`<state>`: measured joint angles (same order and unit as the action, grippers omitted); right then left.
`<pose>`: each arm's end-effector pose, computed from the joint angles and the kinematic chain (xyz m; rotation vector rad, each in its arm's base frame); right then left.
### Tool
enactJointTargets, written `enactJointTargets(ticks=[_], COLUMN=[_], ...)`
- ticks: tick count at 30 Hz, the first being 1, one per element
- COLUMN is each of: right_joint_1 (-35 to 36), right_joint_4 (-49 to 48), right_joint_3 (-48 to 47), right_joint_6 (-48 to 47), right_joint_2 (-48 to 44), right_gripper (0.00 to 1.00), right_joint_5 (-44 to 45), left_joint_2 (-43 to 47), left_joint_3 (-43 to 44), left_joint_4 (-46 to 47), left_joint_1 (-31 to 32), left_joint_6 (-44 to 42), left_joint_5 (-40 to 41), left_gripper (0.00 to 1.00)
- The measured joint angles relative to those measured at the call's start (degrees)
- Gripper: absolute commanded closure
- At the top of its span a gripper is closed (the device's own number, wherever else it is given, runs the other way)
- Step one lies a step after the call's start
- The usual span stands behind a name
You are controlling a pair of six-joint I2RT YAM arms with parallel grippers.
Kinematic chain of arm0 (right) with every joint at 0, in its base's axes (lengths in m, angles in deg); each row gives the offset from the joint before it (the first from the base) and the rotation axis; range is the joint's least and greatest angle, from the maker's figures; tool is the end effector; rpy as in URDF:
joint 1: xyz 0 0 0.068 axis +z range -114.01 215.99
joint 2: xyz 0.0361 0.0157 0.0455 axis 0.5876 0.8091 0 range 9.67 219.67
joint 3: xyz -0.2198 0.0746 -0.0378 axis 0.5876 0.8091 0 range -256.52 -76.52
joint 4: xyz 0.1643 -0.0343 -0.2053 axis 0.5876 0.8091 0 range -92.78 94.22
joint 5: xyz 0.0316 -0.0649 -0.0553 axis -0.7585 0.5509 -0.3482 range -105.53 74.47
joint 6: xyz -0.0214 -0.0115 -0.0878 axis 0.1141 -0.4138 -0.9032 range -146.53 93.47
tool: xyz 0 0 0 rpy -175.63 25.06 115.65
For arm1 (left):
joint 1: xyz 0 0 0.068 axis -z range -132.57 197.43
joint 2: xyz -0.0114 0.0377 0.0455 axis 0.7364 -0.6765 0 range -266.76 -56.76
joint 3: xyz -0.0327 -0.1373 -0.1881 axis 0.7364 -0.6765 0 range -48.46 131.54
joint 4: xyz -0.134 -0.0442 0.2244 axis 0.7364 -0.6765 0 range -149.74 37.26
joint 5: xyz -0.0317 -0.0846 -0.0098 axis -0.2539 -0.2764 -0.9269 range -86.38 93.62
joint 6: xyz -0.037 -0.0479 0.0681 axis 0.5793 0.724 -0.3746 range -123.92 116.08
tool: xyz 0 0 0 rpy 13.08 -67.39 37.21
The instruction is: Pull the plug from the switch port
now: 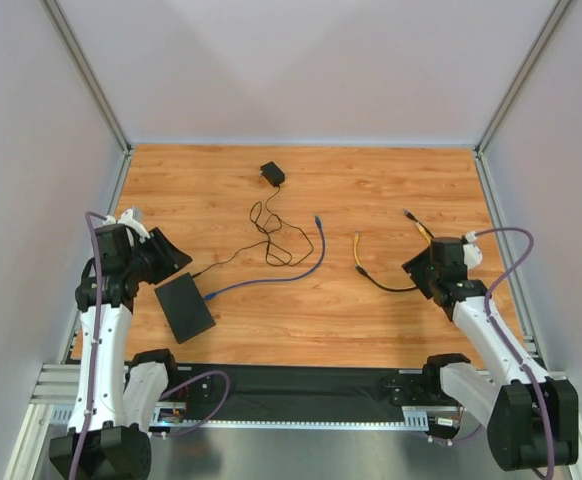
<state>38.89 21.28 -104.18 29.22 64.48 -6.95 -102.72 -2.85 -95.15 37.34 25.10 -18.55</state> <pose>0.2366 -0.0003 0.1165 1.1566 2.1814 0.2643 0.2247 0.0087 0.2321 -0.5889 2.2518 -0.6150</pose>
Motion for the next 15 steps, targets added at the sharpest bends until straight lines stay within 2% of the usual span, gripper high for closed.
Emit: enactJointTargets(ticks=[3, 6, 9, 15], right_joint_1=[7.04, 17.42, 26.91, 41.51], right_joint_4=[0.0, -0.2, -2.08, -9.14], right_joint_3=[-3.76, -9.22, -13.73, -22.14], right_joint_6=[-6.6, -12.33, -15.82, -18.18], right_joint_2=[1.55, 6.8, 13.9, 31.39], right_gripper=[0.42, 0.4, 0.4, 0.4], right_joint_5=[1.16, 2.82, 1.16, -4.66], left_joint_2=[0.48, -0.24, -1.68, -4.17], left_joint_3=[0.0, -0.04, -0.35, -0.7], left_joint_4=[-0.2, -0.17, -0.2, -0.79], left_joint_1=[0.0, 0.0, 0.0, 0.0], left_joint_6=[0.04, 0.26, 0.5, 0.68], left_joint_5=[0.2, 0.33, 0.72, 2.12], left_gripper=[0.52, 0.53, 0.53, 0.53])
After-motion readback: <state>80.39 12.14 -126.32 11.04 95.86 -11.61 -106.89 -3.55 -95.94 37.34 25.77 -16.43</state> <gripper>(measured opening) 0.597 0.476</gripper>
